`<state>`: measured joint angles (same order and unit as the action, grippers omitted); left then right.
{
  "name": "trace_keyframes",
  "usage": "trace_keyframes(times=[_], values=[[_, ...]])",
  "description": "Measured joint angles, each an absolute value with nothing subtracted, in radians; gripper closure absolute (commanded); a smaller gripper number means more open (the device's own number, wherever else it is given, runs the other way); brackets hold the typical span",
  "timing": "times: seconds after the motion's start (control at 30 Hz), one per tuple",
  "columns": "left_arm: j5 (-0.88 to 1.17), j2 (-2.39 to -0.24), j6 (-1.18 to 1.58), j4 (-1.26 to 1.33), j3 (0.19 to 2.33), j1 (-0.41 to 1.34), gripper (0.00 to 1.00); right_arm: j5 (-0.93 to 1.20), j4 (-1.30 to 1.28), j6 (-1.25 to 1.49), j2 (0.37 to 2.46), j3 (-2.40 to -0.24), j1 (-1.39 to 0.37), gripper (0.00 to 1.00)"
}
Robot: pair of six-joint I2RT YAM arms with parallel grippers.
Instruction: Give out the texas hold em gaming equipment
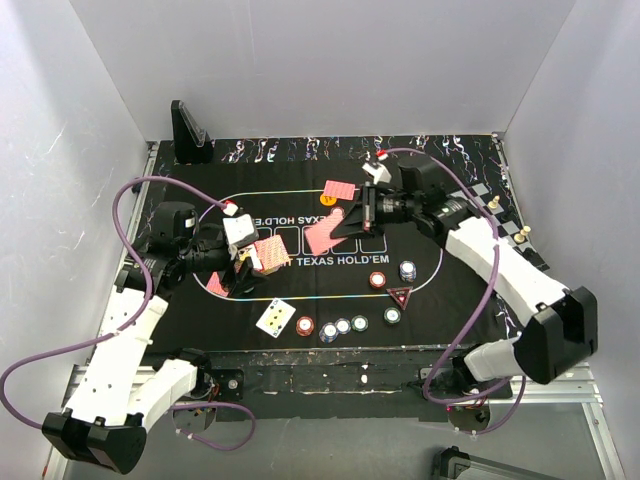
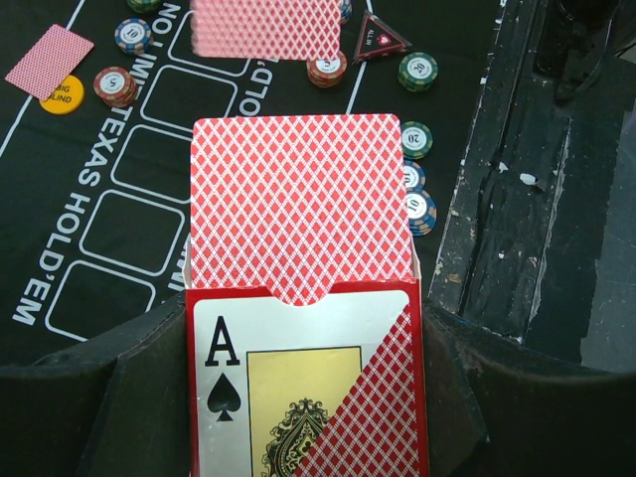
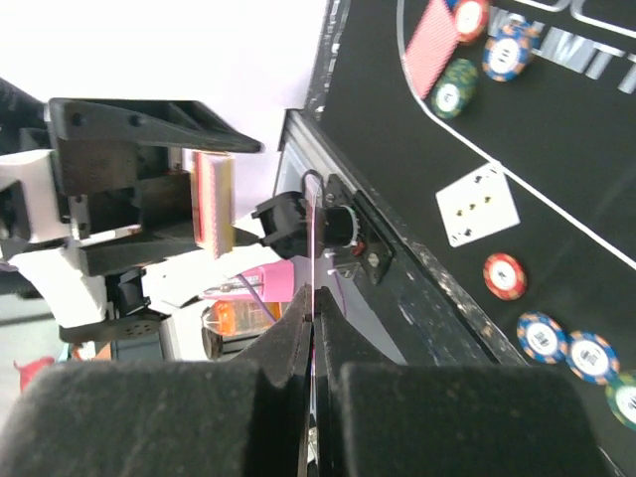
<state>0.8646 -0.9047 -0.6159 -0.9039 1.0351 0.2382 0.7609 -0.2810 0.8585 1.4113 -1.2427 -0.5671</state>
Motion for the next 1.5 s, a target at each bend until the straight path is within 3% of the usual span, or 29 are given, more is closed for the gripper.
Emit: trace_keyframes(times=[0.43,1.5], values=[[0.876,-0.887,-0.616,-0.905,1.035,0.238,1.00,0.653,-0.341,0.804,1.283,-0.780,-0.418,0.99],[0.894,-0.875,-0.628,-0.934,1.023,0.238,1.00,0.556,-0.343,0.775,1.177,-0.542,-0.405,0.99]])
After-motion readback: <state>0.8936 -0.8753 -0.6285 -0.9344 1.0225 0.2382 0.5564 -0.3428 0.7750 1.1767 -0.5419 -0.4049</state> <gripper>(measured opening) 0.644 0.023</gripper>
